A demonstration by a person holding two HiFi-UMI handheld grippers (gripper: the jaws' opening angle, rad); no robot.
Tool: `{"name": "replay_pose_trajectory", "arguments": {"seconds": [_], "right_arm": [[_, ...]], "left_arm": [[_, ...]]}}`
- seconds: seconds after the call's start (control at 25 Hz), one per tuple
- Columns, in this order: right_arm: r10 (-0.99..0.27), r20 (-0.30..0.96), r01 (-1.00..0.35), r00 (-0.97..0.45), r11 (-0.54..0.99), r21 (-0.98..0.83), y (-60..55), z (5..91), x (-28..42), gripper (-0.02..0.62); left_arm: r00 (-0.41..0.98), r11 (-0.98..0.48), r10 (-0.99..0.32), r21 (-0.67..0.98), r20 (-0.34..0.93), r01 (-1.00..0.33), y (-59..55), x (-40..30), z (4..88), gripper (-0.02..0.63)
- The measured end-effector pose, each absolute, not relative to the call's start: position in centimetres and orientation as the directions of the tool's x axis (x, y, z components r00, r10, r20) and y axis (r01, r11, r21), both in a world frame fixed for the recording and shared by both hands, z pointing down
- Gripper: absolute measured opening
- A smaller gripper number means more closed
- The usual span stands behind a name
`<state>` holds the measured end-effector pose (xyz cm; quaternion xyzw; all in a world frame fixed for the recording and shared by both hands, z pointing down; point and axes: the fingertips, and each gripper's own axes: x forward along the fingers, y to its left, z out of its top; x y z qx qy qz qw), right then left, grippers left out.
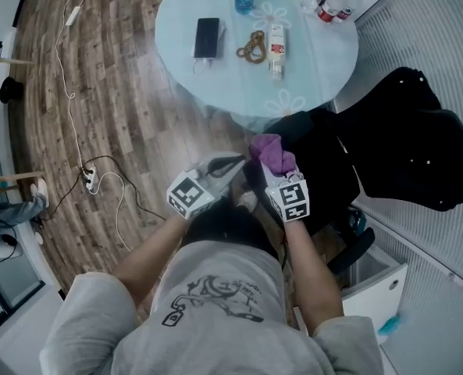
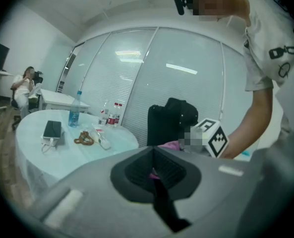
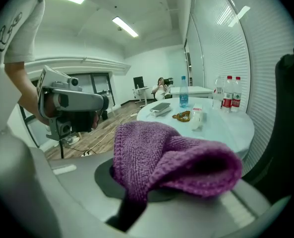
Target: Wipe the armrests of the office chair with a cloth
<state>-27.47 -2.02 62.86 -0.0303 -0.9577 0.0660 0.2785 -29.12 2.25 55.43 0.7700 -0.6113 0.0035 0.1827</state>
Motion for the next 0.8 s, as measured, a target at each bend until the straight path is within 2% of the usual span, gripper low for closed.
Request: {"name": "replay_pose_trajectory", "arguments": {"seconds": [0.8], "right_arm": [[-0.043,0.276,-0.059,-0.960,0.997,-0.051,-0.7,34.1,-22.8,0.029]], "left_arm": [[0.233,-0.232,-0.972,0.171,-0.012,-0.958,2.2,-25.7,29.8,0.002]]}}
